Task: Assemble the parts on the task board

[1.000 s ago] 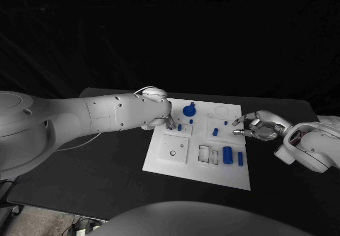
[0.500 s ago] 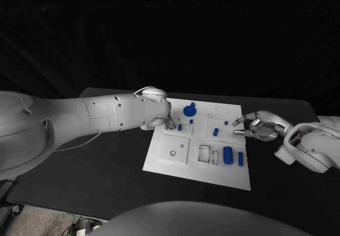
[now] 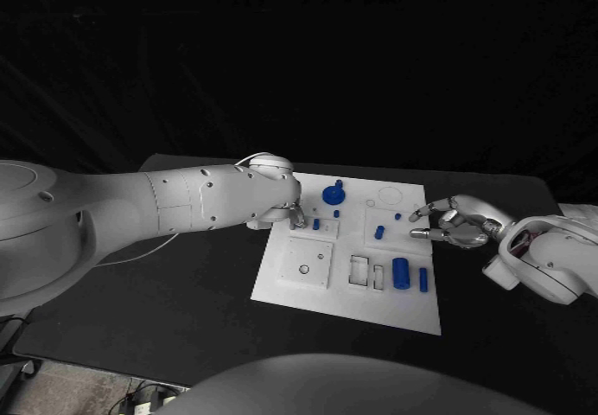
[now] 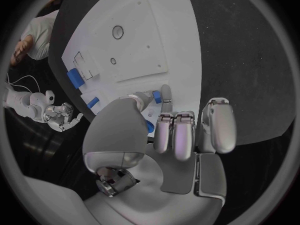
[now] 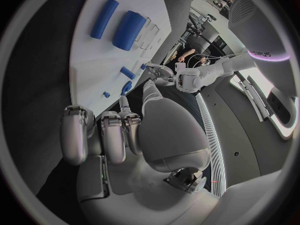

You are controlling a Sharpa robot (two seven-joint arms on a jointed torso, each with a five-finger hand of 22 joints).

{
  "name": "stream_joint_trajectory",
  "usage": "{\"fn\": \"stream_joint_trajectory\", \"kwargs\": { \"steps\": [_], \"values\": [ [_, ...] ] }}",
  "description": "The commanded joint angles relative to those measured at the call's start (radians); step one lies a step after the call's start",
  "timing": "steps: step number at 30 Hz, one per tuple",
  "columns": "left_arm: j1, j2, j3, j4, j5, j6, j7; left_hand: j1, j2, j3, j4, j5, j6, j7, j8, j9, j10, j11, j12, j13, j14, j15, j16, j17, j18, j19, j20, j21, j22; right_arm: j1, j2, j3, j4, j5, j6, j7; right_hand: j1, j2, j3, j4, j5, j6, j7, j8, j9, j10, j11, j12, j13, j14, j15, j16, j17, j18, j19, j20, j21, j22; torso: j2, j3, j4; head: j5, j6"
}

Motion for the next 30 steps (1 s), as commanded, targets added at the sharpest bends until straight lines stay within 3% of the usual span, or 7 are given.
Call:
{"fn": "stream_joint_trajectory", "kwargs": {
  "steps": [1, 8, 17, 23, 26, 30],
  "values": [
    [-0.004, 0.001, -0.002, 0.003, 0.015, 0.017, -0.035, 0.016, -0.001, 0.025, -0.007, 0.006, 0.006, -0.003, 0.006, 0.004, 0.104, -0.008, 0.003, 0.261, 0.105, -0.009, 0.002, 0.263, 0.018, 0.0, -0.008, -0.007, 0.182, -0.001, 0.001, 0.0, 0.0, -0.003, 0.014, 0.002, 0.004, 0.008, -0.001, -0.003, 0.006, 0.008, 0.001, -0.005, -0.001, 0.104, 0.009, -0.001, 0.261, 0.108, 0.006, 0.003, 0.263, 0.018, -0.007, -0.001, -0.008, 0.2, 0.001, 0.0, -0.0002, 0.001, 0.0],
    [-0.004, 0.002, -0.002, -0.001, 0.016, -0.002, -0.025, 0.026, -0.002, 0.08, -0.026, 0.004, 0.019, -0.009, 0.022, 0.014, 0.104, -0.013, 0.003, 0.261, 0.105, -0.013, 0.002, 0.263, 0.017, 0.003, -0.011, -0.005, 0.185, -0.001, 0.002, 0.0, -0.001, -0.003, 0.017, -0.001, 0.004, 0.008, -0.001, -0.003, 0.006, 0.008, 0.001, -0.005, -0.001, 0.104, 0.009, -0.001, 0.261, 0.108, 0.006, 0.003, 0.263, 0.018, -0.007, -0.001, -0.008, 0.2, 0.0, -0.0001, -0.0001, 0.002, 0.0],
    [-0.004, -0.001, -0.002, -0.006, 0.048, -0.041, 0.004, 0.069, -0.008, 0.159, -0.103, -0.001, 0.04, -0.016, 0.055, 0.038, 0.104, -0.021, 0.003, 0.261, 0.105, -0.021, 0.002, 0.263, 0.016, 0.009, -0.019, -0.002, 0.191, -0.001, 0.003, 0.0, -0.002, -0.003, 0.019, -0.003, 0.004, 0.008, -0.001, -0.004, 0.007, 0.009, 0.001, -0.005, -0.001, 0.104, 0.009, -0.001, 0.261, 0.108, 0.007, 0.003, 0.263, 0.019, -0.009, -0.001, -0.01, 0.199, 0.0, 0.0, 0.0001, 0.003, 0.0],
    [-0.003, -0.01, -0.001, 0.002, 0.063, -0.05, 0.01, 0.082, -0.002, 0.179, -0.134, -0.01, 0.059, -0.02, 0.076, 0.051, 0.104, -0.025, 0.003, 0.261, 0.105, -0.024, 0.002, 0.263, 0.014, 0.014, -0.022, 0.004, 0.195, -0.001, 0.003, 0.0, -0.003, -0.003, 0.018, -0.003, 0.004, 0.008, -0.001, -0.004, 0.007, 0.009, 0.001, -0.005, -0.001, 0.104, 0.009, -0.001, 0.261, 0.108, 0.007, 0.003, 0.263, 0.019, -0.009, -0.001, -0.01, 0.199, 0.0, -0.0001, 0.0, 0.002, 0.0],
    [0.003, -0.017, 0.0, 0.01, 0.07, -0.038, 0.0, 0.084, 0.001, 0.182, -0.139, -0.011, 0.063, -0.02, 0.081, 0.054, 0.104, -0.025, 0.003, 0.261, 0.105, -0.025, 0.002, 0.263, 0.014, 0.015, -0.023, 0.005, 0.196, -0.001, 0.002, 0.0, -0.004, -0.003, 0.017, -0.002, 0.004, 0.009, -0.001, -0.004, 0.007, 0.009, 0.001, -0.005, -0.002, 0.104, 0.009, -0.001, 0.261, 0.108, 0.007, 0.003, 0.263, 0.019, -0.011, -0.001, -0.011, 0.199, 0.0, 0.0003, 0.0002, 0.0, 0.0],
    [0.025, -0.022, 0.001, 0.017, 0.079, 0.008, -0.025, 0.077, 0.002, 0.175, -0.139, -0.003, 0.067, -0.021, 0.088, 0.058, 0.104, -0.026, 0.003, 0.261, 0.105, -0.025, 0.002, 0.263, 0.014, 0.015, -0.024, 0.005, 0.196, -0.001, 0.002, 0.0, -0.004, -0.003, 0.016, -0.002, 0.004, 0.009, -0.001, -0.004, 0.007, 0.009, 0.001, -0.005, -0.002, 0.104, 0.009, -0.001, 0.261, 0.108, 0.007, 0.003, 0.263, 0.019, -0.011, -0.001, -0.012, 0.199, 0.0, -0.0001, -0.0004, -0.001, 0.0]
  ]
}}
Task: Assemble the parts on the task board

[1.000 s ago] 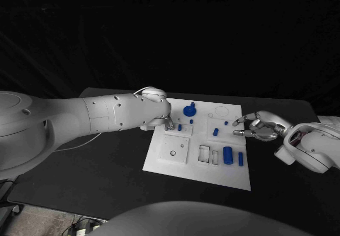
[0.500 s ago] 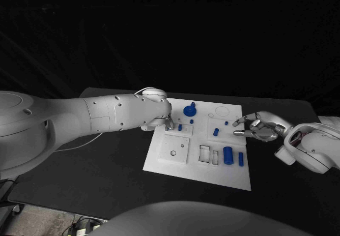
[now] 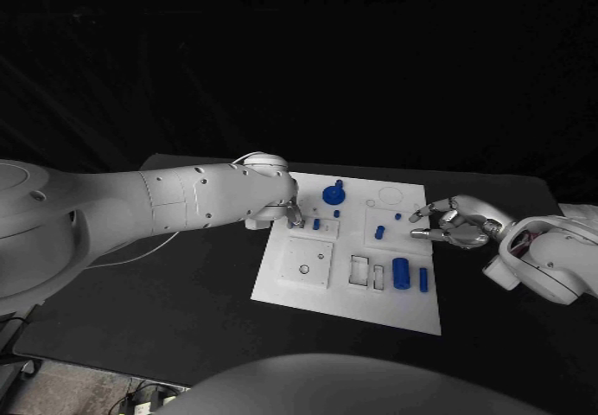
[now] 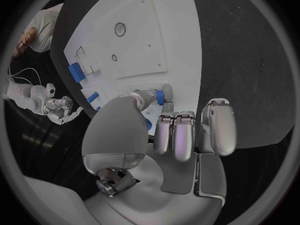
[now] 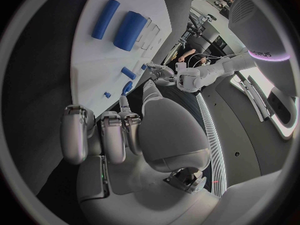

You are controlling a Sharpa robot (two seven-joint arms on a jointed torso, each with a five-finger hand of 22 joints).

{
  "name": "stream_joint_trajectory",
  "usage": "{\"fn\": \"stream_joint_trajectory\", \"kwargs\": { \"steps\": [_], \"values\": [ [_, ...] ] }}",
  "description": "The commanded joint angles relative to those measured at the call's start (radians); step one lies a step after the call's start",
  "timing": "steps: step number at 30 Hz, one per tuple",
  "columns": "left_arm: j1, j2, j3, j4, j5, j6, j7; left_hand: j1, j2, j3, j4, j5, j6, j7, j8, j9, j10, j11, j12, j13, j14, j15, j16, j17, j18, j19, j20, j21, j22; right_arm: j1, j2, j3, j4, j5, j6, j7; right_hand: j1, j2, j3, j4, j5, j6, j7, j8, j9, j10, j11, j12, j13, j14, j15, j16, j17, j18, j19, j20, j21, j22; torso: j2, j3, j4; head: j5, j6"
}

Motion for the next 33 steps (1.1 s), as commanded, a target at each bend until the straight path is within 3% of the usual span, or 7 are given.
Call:
{"fn": "stream_joint_trajectory", "kwargs": {
  "steps": [1, 6, 9, 14, 18, 24, 33],
  "values": [
    [0.022, -0.001, 0.002, 0.008, 0.029, 0.062, -0.035, 0.004, 0.012, 0.041, -0.055, 0.012, 0.03, -0.019, 0.012, 0.011, 0.104, -0.005, 0.003, 0.261, 0.102, -0.008, 0.002, 0.263, 0.014, 0.005, -0.006, 0.005, 0.197, -0.001, 0.0, 0.0, 0.0, -0.003, 0.014, 0.0, 0.004, 0.009, -0.001, -0.004, 0.007, 0.006, -0.002, -0.005, -0.002, 0.104, 0.009, -0.001, 0.26, 0.108, 0.007, 0.003, 0.263, 0.019, -0.007, 0.003, -0.004, 0.199, 0.0, 0.0, -0.0006, -0.001, 0.0],
    [0.059, 0.003, 0.003, 0.008, 0.052, 0.172, -0.076, -0.009, 0.016, 0.024, -0.051, 0.024, 0.029, -0.02, 0.016, 0.015, 0.104, -0.006, 0.003, 0.261, 0.102, -0.008, 0.002, 0.263, 0.015, 0.004, -0.007, 0.002, 0.196, -0.001, 0.002, 0.0, 0.0, -0.003, 0.012, 0.001, 0.004, 0.009, -0.001, -0.004, 0.007, 0.006, -0.002, -0.005, -0.002, 0.104, 0.009, -0.001, 0.26, 0.108, 0.007, 0.003, 0.263, 0.02, -0.009, 0.003, -0.006, 0.198, -0.001, 0.0014, -0.0011, 0.001, 0.0],
    [0.086, 0.02, 0.003, -0.012, 0.087, 0.276, -0.111, -0.022, 0.027, 0.01, -0.046, 0.029, 0.039, -0.023, 0.024, 0.018, 0.104, -0.008, 0.003, 0.261, 0.102, -0.009, 0.002, 0.263, 0.016, 0.003, -0.007, -0.002, 0.196, -0.001, 0.005, 0.0, -0.001, -0.001, 0.013, 0.003, 0.004, 0.009, -0.001, -0.004, 0.007, 0.006, -0.002, -0.005, -0.002, 0.104, 0.009, -0.001, 0.26, 0.108, 0.007, 0.003, 0.263, 0.02, -0.009, 0.003, -0.006, 0.198, -0.001, 0.0018, -0.0015, 0.003, 0.0],
    [0.103, 0.056, 0.003, -0.057, 0.113, 0.358, -0.134, -0.027, 0.042, 0.004, -0.046, 0.038, 0.048, -0.028, 0.032, 0.024, 0.104, -0.01, 0.003, 0.261, 0.102, -0.011, 0.002, 0.263, 0.016, 0.003, -0.008, -0.003, 0.197, -0.001, 0.009, 0.0, 0.0, 0.0, 0.013, 0.004, 0.005, 0.01, -0.001, -0.005, 0.007, 0.006, -0.002, -0.005, -0.002, 0.104, 0.009, -0.001, 0.26, 0.108, 0.007, 0.003, 0.263, 0.02, -0.011, 0.003, -0.008, 0.197, 0.0, 0.0005, -0.002, 0.003, 0.0],
    [0.108, 0.091, 0.003, -0.099, 0.124, 0.418, -0.143, -0.026, 0.037, 0.0, -0.056, 0.042, 0.049, -0.03, 0.034, 0.027, 0.104, -0.012, 0.003, 0.261, 0.102, -0.012, 0.002, 0.263, 0.016, 0.003, -0.009, -0.004, 0.197, -0.001, 0.008, 0.0, 0.002, 0.0, 0.014, 0.005, 0.005, 0.01, -0.001, -0.005, 0.007, 0.006, -0.002, -0.005, -0.002, 0.104, 0.009, -0.001, 0.26, 0.108, 0.007, 0.003, 0.263, 0.02, -0.011, 0.003, -0.008, 0.197, 0.002, -0.0006, -0.0007, 0.0, 0.0],
    [0.108, 0.147, 0.003, -0.169, 0.122, 0.472, -0.148, -0.028, 0.027, -0.008, -0.066, 0.042, 0.044, -0.03, 0.031, 0.027, 0.104, -0.012, 0.003, 0.261, 0.102, -0.013, 0.002, 0.263, 0.016, 0.002, -0.01, -0.008, 0.196, -0.001, 0.007, 0.0, 0.004, 0.0, 0.015, 0.005, 0.005, 0.01, -0.001, -0.005, 0.007, 0.006, -0.002, -0.005, -0.002, 0.104, 0.009, -0.001, 0.26, 0.108, 0.007, 0.003, 0.263, 0.02, -0.011, 0.003, -0.008, 0.197, 0.002, -0.0003, -0.0008, 0.006, 0.0],
    [0.088, 0.227, 0.003, -0.287, 0.075, 0.538, -0.145, -0.032, 0.023, -0.015, -0.071, 0.043, 0.039, -0.029, 0.025, 0.026, 0.104, -0.011, 0.003, 0.261, 0.102, -0.012, 0.002, 0.263, 0.018, -0.003, -0.01, -0.017, 0.194, -0.001, 0.011, 0.0, 0.007, 0.0, 0.016, 0.005, 0.005, 0.01, -0.001, -0.005, 0.007, 0.006, -0.002, -0.005, -0.002, 0.104, 0.009, -0.001, 0.26, 0.108, 0.007, 0.003, 0.263, 0.02, -0.011, 0.003, -0.008, 0.197, 0.001, 0.0, -0.0004, 0.01, 0.0]
  ]
}}
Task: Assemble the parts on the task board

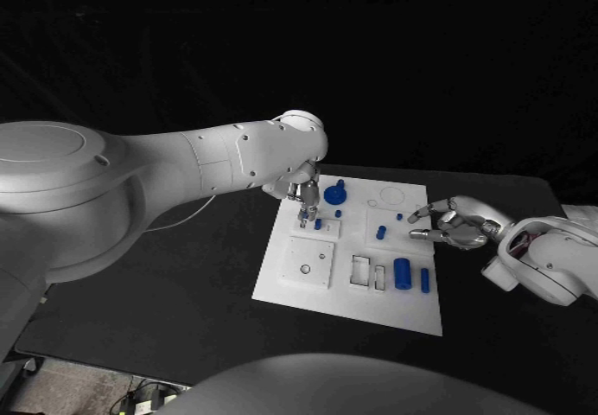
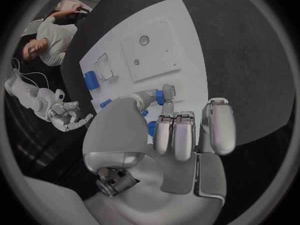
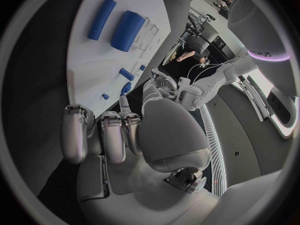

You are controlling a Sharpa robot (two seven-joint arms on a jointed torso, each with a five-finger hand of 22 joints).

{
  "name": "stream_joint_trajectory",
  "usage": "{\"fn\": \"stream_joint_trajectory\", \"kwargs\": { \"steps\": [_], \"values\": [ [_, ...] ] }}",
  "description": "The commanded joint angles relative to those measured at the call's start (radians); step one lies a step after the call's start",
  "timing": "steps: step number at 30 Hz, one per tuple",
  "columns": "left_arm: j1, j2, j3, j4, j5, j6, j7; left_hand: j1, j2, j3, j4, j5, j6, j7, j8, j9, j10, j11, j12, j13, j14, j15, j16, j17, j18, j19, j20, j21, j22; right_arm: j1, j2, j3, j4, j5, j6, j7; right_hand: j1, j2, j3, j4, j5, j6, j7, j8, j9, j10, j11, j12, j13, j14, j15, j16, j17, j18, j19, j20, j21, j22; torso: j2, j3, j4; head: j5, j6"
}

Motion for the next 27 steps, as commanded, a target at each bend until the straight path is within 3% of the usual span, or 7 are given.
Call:
{"fn": "stream_joint_trajectory", "kwargs": {
  "steps": [1, 12, 27],
  "values": [
    [-0.009, 0.02, 0.0, -0.037, -0.021, 0.087, -0.143, -0.001, -0.007, 0.023, -0.034, 0.008, 0.031, -0.036, -0.001, 0.024, 0.104, -0.004, 0.003, 0.261, 0.105, -0.009, 0.003, 0.263, 0.019, -0.004, -0.003, -0.01, 0.193, -0.001, 0.001, 0.0, 0.003, -0.002, 0.015, 0.004, 0.001, 0.006, -0.001, -0.005, 0.003, 0.006, -0.002, -0.005, -0.001, 0.104, 0.009, -0.004, 0.261, 0.108, 0.007, 0.003, 0.263, 0.02, -0.007, -0.001, -0.004, 0.197, -0.001, 0.0002, 0.0005, 0.003, 0.0],
    [-0.036, 0.063, 0.008, -0.155, 0.024, 0.107, -0.135, -0.004, -0.007, 0.02, -0.041, 0.007, 0.029, -0.034, -0.012, 0.019, 0.104, -0.002, 0.003, 0.261, 0.105, -0.007, 0.003, 0.263, 0.019, -0.007, -0.002, -0.015, 0.192, 0.0, 0.0, 0.0, 0.005, 0.0, 0.018, 0.0, 0.003, 0.007, -0.001, -0.007, 0.004, 0.007, -0.001, -0.005, -0.002, 0.104, 0.01, -0.004, 0.261, 0.108, 0.007, 0.003, 0.263, 0.021, -0.009, 0.0, -0.006, 0.196, -0.001, 0.0003, 0.0017, 0.012, 0.0],
    [-0.045, 0.084, 0.014, -0.201, 0.096, 0.09, -0.108, -0.02, -0.005, 0.009, -0.044, -0.014, 0.03, -0.03, -0.038, 0.004, 0.104, 0.003, 0.003, 0.261, 0.105, -0.001, 0.003, 0.263, 0.021, -0.015, 0.003, -0.029, 0.19, 0.0, 0.003, 0.0, 0.005, 0.001, 0.02, -0.006, 0.003, 0.007, -0.001, -0.007, 0.004, 0.007, -0.001, -0.005, -0.002, 0.104, 0.01, -0.004, 0.261, 0.108, 0.007, 0.003, 0.263, 0.021, -0.009, 0.0, -0.006, 0.196, -0.001, -0.0002, 0.0006, 0.018, 0.0]
  ]
}}
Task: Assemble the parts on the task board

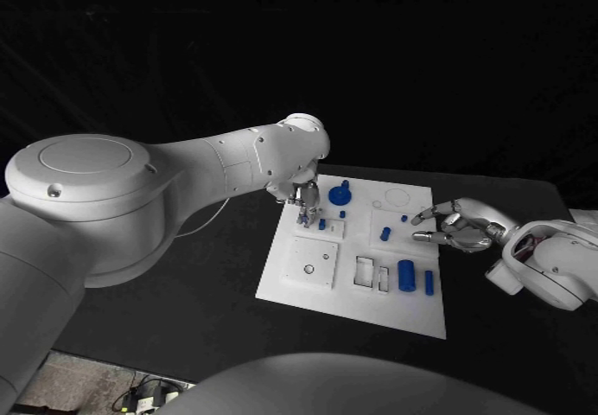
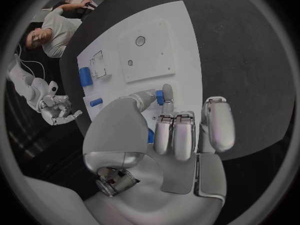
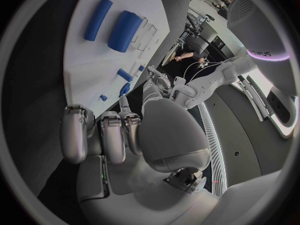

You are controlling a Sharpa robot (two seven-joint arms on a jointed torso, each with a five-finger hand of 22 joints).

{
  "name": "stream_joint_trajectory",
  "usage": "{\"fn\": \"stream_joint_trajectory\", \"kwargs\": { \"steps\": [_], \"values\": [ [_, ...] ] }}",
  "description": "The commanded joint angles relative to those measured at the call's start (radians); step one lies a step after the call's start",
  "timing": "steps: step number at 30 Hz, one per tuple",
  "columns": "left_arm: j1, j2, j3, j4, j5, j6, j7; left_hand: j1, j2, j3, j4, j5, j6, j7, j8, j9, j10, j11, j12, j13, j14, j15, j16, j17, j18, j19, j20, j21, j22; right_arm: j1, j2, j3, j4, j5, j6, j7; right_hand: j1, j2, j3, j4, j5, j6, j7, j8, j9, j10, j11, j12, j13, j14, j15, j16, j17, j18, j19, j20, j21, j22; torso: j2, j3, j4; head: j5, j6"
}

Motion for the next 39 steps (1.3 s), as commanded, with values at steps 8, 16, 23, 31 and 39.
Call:
{"fn": "stream_joint_trajectory", "kwargs": {
  "steps": [8, 16, 23, 31, 39],
  "values": [
    [-0.004, 0.013, 0.002, -0.027, 0.074, 0.033, -0.108, -0.009, 0.0, 0.024, -0.038, -0.01, 0.026, -0.027, -0.031, -0.019, 0.104, 0.006, 0.003, 0.261, 0.105, 0.002, 0.003, 0.264, 0.008, -0.015, 0.006, -0.019, 0.188, 0.0, 0.001, 0.0, 0.001, -0.001, 0.018, -0.004, 0.003, 0.008, -0.001, -0.007, 0.004, 0.007, -0.001, -0.005, -0.002, 0.104, 0.01, -0.004, 0.26, 0.104, 0.004, 0.003, 0.263, 0.021, -0.01, 0.0, -0.007, 0.196, 0.0, 0.0004, -0.0011, 0.001, 0.0],
    [-0.008, 0.026, 0.003, -0.054, 0.057, 0.038, -0.117, -0.013, 0.013, 0.027, -0.036, -0.011, 0.041, -0.026, -0.036, -0.023, 0.104, 0.007, 0.003, 0.261, 0.105, 0.003, 0.003, 0.264, 0.008, -0.014, 0.007, -0.017, 0.189, 0.0, 0.002, 0.0, 0.002, -0.001, 0.019, -0.004, 0.003, 0.008, -0.001, -0.007, 0.004, 0.007, -0.001, -0.005, -0.002, 0.104, 0.01, -0.004, 0.26, 0.104, 0.004, 0.003, 0.263, 0.021, -0.01, 0.0, -0.007, 0.196, 0.0, 0.0008, 0.0, 0.004, 0.0],
    [-0.011, 0.038, 0.003, -0.068, 0.05, 0.042, -0.126, -0.021, 0.024, 0.025, -0.03, -0.009, 0.048, -0.025, -0.04, -0.025, 0.104, 0.007, 0.003, 0.261, 0.105, 0.004, 0.003, 0.264, 0.009, -0.015, 0.008, -0.02, 0.189, 0.0, 0.002, 0.0, 0.003, -0.001, 0.018, -0.003, 0.003, 0.008, -0.001, -0.007, 0.004, 0.007, -0.001, -0.005, -0.002, 0.104, 0.01, -0.004, 0.26, 0.104, 0.004, 0.003, 0.263, 0.021, -0.01, 0.0, -0.007, 0.196, 0.0, 0.0006, -0.0004, 0.004, 0.0],
    [-0.015, 0.044, 0.003, -0.074, 0.049, 0.054, -0.131, -0.016, 0.048, 0.032, -0.036, -0.011, 0.055, -0.026, -0.045, -0.026, 0.104, 0.007, 0.003, 0.261, 0.105, 0.004, 0.003, 0.264, 0.009, -0.016, 0.009, -0.021, 0.189, 0.0, 0.0, 0.0, 0.006, 0.0, 0.017, -0.003, 0.004, 0.008, -0.001, -0.008, 0.004, 0.006, -0.001, -0.005, -0.002, 0.104, 0.01, -0.004, 0.26, 0.104, 0.004, 0.003, 0.263, 0.021, -0.01, 0.0, -0.008, 0.196, 0.0, 0.0005, -0.0008, 0.002, 0.0],
    [-0.016, 0.017, 0.004, -0.042, 0.053, 0.012, -0.112, -0.015, 0.053, 0.032, -0.039, -0.017, 0.059, -0.025, -0.044, -0.024, 0.104, 0.007, 0.003, 0.261, 0.105, 0.004, 0.003, 0.264, 0.009, -0.017, 0.01, -0.023, 0.188, 0.0, -0.007, 0.0, 0.011, 0.0, 0.005, 0.011, 0.004, 0.009, -0.002, -0.008, 0.004, 0.006, -0.001, -0.006, -0.003, 0.104, 0.01, -0.004, 0.26, 0.104, 0.004, 0.003, 0.263, 0.021, -0.009, 0.0, -0.007, 0.196, -0.001, 0.0007, 0.0003, -0.005, 0.0]
  ]
}}
